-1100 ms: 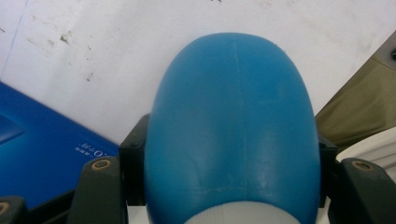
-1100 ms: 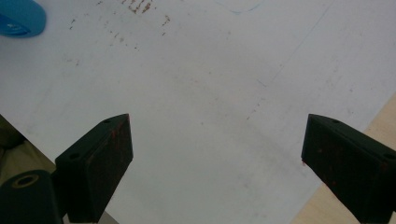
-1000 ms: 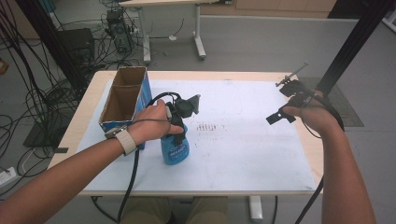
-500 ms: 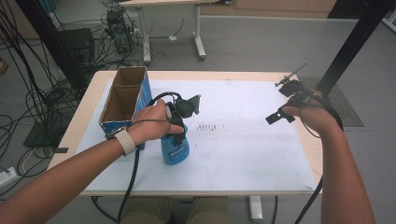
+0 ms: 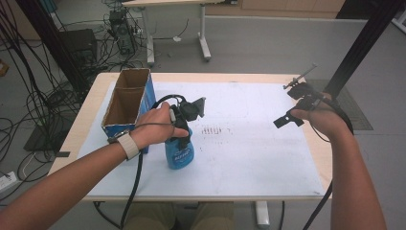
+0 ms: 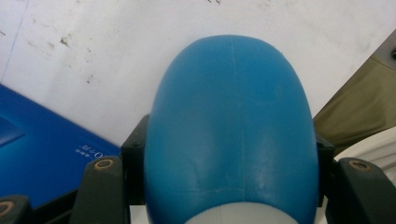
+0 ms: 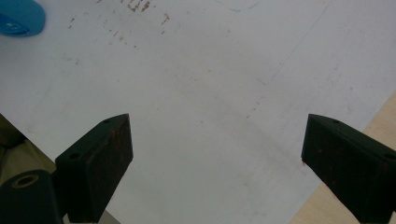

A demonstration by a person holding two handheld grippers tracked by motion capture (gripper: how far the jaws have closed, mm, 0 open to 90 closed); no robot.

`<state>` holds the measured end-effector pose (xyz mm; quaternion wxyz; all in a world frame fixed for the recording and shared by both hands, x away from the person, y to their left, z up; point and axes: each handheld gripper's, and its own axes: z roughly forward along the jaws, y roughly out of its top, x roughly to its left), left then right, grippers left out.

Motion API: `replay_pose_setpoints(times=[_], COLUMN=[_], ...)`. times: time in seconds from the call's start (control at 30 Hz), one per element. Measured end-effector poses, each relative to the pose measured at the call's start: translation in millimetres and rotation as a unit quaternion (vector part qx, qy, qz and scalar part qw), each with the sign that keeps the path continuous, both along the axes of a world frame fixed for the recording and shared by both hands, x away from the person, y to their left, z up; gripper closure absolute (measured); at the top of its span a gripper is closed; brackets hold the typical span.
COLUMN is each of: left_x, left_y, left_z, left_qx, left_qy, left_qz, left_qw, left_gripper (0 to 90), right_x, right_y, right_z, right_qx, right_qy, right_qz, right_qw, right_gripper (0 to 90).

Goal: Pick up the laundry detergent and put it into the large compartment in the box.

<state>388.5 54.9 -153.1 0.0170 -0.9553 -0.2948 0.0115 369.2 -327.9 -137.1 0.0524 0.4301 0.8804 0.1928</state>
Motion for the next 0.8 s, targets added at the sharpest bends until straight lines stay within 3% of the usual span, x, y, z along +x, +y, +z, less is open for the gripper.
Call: replay_pose_setpoints(times=[0.8], left_x=[0.2], left_y=[-0.1], left_z=[0.1], left_qx=[0.001], left_qy=[0.001], left_qz=[0.001], left_qw=[1.0], left_gripper=[38.9], right_x=[-2.2], right_y=[1.2], right_z=[2.1], right_qx=[-0.002], right_qy=[-0.001], right_qz=[-0.002], right_qw=[1.0], right_gripper=[8.7])
